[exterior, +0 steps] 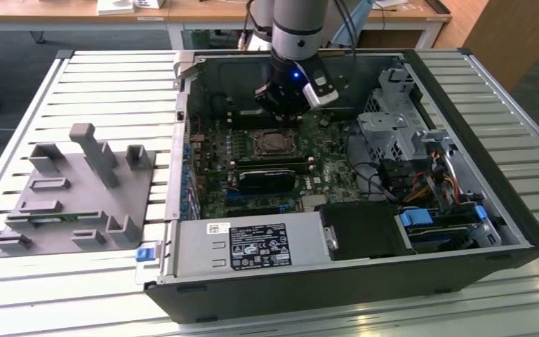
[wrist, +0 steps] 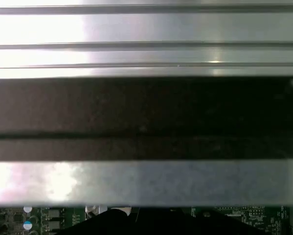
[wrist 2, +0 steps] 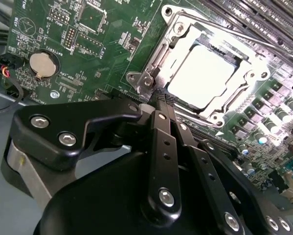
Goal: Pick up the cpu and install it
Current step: 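Install the second cpu locking lever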
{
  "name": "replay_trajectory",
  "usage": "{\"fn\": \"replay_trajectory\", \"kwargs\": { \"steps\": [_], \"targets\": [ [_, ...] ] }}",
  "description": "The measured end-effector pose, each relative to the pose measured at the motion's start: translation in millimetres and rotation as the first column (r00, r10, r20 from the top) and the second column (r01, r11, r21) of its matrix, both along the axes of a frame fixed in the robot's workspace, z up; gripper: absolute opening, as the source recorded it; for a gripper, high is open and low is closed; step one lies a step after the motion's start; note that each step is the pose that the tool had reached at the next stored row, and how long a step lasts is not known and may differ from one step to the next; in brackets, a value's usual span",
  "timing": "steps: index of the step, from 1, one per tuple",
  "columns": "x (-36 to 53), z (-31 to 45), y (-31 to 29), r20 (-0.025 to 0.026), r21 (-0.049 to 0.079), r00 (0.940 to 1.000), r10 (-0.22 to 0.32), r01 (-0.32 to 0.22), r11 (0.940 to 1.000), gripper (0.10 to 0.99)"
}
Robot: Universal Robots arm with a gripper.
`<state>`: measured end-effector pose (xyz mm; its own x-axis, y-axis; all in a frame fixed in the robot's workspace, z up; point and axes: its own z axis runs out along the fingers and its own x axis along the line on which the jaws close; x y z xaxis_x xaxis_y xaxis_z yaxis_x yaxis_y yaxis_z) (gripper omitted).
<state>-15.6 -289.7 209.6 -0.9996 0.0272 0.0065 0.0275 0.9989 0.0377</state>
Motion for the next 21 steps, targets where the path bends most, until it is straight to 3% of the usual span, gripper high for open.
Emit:
{"fn": "replay_trajectory", "kwargs": {
  "steps": [6, 12, 16, 21],
  "targets": [
    [-0.2, 13.9, -0.2, 0.0000, 0.000, 1.0000, 0.000, 0.000, 1.0000, 0.106],
    [-0.4, 35.9, -0.2, -0.0001, 0.000, 1.0000, 0.000, 0.000, 1.0000, 0.106],
    [-0.5, 37.7, -4.1, -0.0001, 0.000, 1.0000, 0.000, 0.000, 1.0000, 0.106],
    [-0.8, 37.6, -17.2, -0.0001, 0.000, 1.0000, 0.000, 0.000, 1.0000, 0.106]
  ]
}}
